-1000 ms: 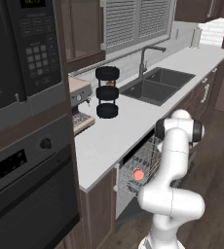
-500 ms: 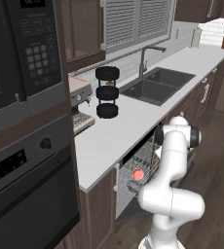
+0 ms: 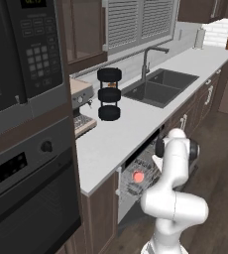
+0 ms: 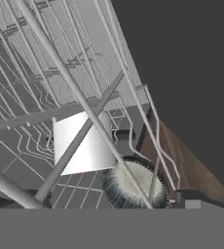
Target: Pick up the cup and bowl from the counter, place them in the dishwasher, and close the dishwasher door.
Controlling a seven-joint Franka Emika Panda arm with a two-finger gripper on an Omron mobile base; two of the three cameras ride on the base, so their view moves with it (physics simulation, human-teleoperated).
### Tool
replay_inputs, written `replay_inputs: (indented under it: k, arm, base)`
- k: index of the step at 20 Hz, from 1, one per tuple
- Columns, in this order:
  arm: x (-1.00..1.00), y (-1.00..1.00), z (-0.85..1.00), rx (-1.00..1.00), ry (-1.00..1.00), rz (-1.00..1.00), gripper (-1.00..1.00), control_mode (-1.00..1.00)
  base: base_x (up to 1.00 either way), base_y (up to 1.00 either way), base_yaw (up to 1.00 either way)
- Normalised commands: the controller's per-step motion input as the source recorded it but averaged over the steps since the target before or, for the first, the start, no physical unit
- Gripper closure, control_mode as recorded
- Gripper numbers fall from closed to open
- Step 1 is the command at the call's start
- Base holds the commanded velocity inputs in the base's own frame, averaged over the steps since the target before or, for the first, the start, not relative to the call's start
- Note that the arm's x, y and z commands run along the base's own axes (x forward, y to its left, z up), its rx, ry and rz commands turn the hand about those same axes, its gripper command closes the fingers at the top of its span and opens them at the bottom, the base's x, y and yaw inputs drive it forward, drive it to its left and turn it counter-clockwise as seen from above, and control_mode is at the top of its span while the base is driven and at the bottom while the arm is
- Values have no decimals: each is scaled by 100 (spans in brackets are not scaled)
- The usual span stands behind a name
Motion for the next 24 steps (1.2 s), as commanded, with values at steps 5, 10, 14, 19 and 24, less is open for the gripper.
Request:
replay_inputs:
  k: [5, 10, 14, 19, 24]
  arm:
    - [75, 36, -53, 0, 12, -24, -100, -100]
    - [-2, 0, 3, 3, 3, -21, -100, -100]
    - [-77, -28, 69, 10, 0, -3, -100, -100]
    - [-97, -24, 80, 7, 0, 2, -100, -100]
    - [-100, -3, 47, 2, 0, 5, -100, -100]
  base:
    - [0, 0, 0]
    - [0, 0, 0]
    - [0, 0, 0]
    - [0, 0, 0]
    - [0, 0, 0]
